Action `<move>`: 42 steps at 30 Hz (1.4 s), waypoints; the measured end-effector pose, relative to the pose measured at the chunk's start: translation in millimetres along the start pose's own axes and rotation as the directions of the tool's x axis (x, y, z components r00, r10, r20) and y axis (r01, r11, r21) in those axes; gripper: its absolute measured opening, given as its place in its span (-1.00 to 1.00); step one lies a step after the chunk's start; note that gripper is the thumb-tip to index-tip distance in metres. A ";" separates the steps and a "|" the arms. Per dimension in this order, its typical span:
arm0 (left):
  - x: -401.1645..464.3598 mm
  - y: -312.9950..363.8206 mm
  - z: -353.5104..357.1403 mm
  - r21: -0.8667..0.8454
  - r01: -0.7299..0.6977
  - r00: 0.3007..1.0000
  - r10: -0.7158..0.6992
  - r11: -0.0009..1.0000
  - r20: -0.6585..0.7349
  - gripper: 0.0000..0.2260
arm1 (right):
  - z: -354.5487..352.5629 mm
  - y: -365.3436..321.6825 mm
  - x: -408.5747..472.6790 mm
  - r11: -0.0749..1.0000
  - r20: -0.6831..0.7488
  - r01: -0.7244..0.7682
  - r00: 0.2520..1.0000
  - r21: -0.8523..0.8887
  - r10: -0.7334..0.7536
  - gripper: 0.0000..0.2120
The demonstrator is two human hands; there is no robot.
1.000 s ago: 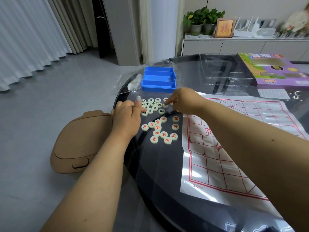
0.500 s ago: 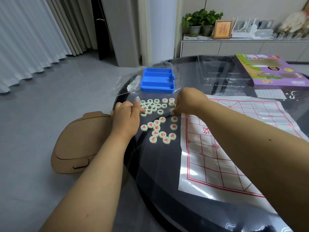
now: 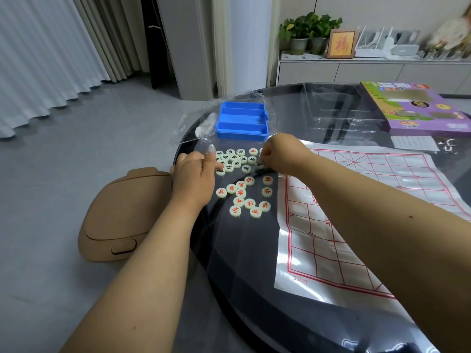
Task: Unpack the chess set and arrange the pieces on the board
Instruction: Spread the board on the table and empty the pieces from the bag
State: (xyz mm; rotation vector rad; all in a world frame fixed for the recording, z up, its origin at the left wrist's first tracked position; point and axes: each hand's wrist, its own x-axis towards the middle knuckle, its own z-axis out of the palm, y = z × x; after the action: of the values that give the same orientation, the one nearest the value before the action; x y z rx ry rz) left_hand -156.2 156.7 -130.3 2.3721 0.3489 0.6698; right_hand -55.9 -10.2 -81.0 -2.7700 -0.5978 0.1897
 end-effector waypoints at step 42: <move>3.3 4.1 -4.1 -0.082 0.079 0.994 -0.072 0.993 0.084 -0.71 | -19.4 -2.2 23.6 0.969 0.268 0.209 0.949 -0.134 -0.167 -0.52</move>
State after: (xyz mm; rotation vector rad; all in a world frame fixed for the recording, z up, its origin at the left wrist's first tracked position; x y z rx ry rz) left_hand -155.4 157.0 -123.7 2.2854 0.3657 0.5410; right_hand -31.7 -3.4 -63.5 -2.8402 -0.9795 0.4806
